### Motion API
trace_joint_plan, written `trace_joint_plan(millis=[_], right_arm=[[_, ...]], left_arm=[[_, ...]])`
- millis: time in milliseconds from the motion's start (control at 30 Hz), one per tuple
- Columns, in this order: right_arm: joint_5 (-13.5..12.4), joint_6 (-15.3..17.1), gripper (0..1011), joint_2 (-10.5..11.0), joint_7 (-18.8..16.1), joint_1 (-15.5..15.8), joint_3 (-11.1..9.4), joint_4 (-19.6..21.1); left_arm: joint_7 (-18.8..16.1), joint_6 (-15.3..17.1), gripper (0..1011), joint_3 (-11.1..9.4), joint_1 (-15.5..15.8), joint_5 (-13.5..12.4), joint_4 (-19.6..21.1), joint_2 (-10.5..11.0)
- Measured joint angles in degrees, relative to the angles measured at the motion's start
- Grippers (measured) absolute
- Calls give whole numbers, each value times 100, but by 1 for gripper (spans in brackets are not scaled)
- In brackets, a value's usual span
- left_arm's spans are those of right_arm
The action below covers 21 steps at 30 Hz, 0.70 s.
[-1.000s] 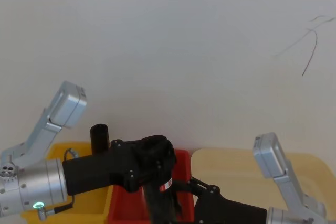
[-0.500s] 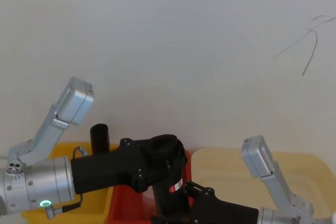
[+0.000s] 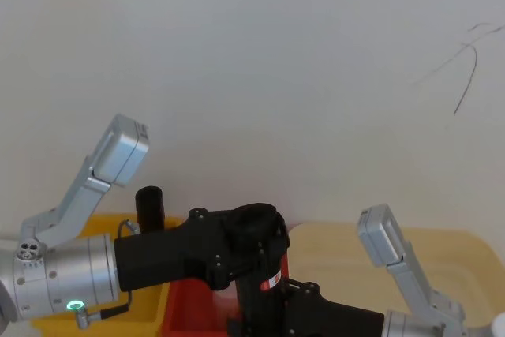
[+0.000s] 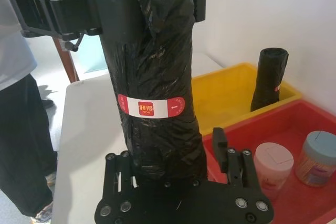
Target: Pick up the garbage bag with the one hand and transfer it to the other hand.
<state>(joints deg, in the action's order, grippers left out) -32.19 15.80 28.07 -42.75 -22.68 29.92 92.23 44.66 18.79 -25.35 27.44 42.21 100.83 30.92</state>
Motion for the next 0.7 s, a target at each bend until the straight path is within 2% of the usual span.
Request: trace_joint_plan(millis=[333, 567, 700], right_arm=[[-5, -15, 569, -13, -5, -29, 24, -51], [-24, -32, 569, -9, 6, -23, 27, -49], [-50, -49, 569, -6, 41, -1, 20, -28]], left_arm=[[4, 7, 392, -25, 19, 18, 0, -6], [7, 10, 392, -32, 24, 25, 0, -9], [12, 11, 457, -36, 27, 32, 0, -12]])
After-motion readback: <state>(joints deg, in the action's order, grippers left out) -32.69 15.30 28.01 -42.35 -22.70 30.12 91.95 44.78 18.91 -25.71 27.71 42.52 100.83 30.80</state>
